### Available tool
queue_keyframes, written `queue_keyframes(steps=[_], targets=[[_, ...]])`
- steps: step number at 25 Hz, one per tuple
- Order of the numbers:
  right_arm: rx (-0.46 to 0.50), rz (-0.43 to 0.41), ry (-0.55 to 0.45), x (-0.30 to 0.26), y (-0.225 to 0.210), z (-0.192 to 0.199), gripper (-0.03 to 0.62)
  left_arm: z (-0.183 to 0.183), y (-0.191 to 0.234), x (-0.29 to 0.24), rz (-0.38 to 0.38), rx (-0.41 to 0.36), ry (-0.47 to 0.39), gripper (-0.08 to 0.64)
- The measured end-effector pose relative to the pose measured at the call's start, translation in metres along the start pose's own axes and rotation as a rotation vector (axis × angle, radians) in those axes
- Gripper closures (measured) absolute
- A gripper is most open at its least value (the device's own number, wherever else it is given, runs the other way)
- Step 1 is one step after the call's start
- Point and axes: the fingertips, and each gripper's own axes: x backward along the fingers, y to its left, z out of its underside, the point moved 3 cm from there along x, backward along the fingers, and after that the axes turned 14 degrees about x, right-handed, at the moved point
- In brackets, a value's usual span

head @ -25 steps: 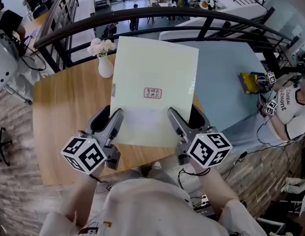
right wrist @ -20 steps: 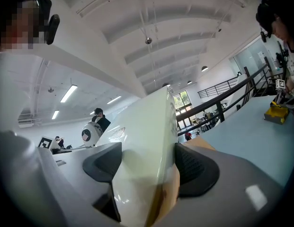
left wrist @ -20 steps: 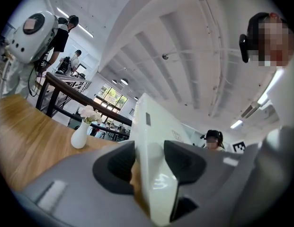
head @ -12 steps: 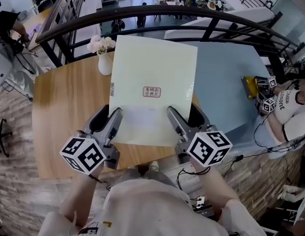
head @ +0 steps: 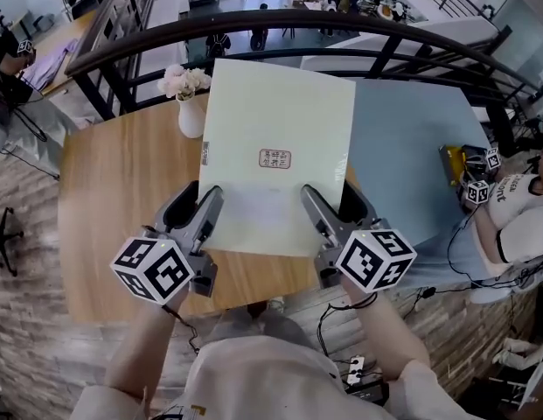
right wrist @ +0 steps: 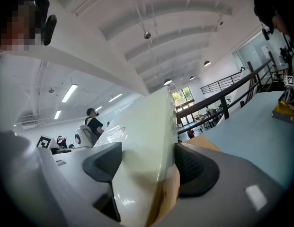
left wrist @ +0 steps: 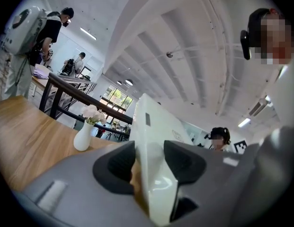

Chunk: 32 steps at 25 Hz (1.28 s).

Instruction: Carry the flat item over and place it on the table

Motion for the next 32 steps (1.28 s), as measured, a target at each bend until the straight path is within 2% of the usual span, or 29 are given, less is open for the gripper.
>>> queue_keyframes(steps=[6,16,21,32], targets=[[-0.006,0.006,0.005,-0.044,-0.028,0.000,0.247,-0.013,0.021,-0.045,-0.012,-0.022,0.000,0.370],[-0.012,-0.020,0.065,-0.125,-0.068,0.020,0.245,-0.015,0.075,-0.110,-0.069,-0.007,0.005,0.370],[-0.031,-0.034,0.114,-0.160,-0.083,0.049,0.245,-0.003,0.112,-0.133,-0.098,0.043,0.042,0.371],[-0.106,-0.017,0.220,-0.239,-0.114,0.117,0.245,0.021,0.199,-0.193,-0.171,0.072,0.115,0.373]])
